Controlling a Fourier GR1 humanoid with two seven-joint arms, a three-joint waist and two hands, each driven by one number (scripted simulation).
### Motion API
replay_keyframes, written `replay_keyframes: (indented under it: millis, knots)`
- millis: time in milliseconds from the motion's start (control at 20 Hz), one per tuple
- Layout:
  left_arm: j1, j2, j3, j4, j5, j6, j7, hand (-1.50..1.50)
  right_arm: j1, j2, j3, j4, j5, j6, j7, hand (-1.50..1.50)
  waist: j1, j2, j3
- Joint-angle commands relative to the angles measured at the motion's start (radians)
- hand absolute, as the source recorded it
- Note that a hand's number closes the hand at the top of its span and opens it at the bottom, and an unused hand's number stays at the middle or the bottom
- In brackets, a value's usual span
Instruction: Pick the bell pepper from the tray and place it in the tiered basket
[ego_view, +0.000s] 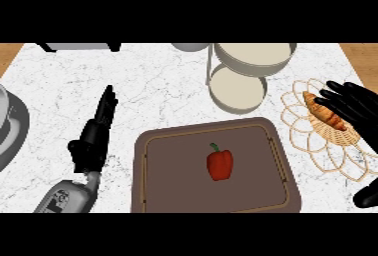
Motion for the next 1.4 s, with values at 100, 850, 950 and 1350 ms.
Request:
replay_keyframes:
  millis: [100,850,950,1350]
  knots:
    - [-0.015,-0.005,-0.008,-0.004,-0.018,0.007,0.013,0.00,-0.086,-0.245,-0.007,-0.190,0.266,0.085,0.064,-1.50,0.001,-0.007,-0.003]
    - [-0.027,-0.013,0.026,-0.015,-0.021,-0.054,0.052,0.00,-0.335,-0.169,0.427,-0.572,0.523,-0.058,0.695,-1.50,0.022,0.004,-0.001]
    - [0.050,-0.044,-0.010,-0.068,-0.063,-0.021,0.039,0.00,-0.369,-0.124,0.430,-0.525,0.536,-0.033,0.719,-1.50,0.025,0.004,-0.001]
    - [-0.036,-0.030,0.071,-0.020,-0.061,-0.084,0.065,0.00,-0.483,-0.057,0.522,-0.539,0.467,0.017,0.976,-1.50,0.017,0.003,-0.001]
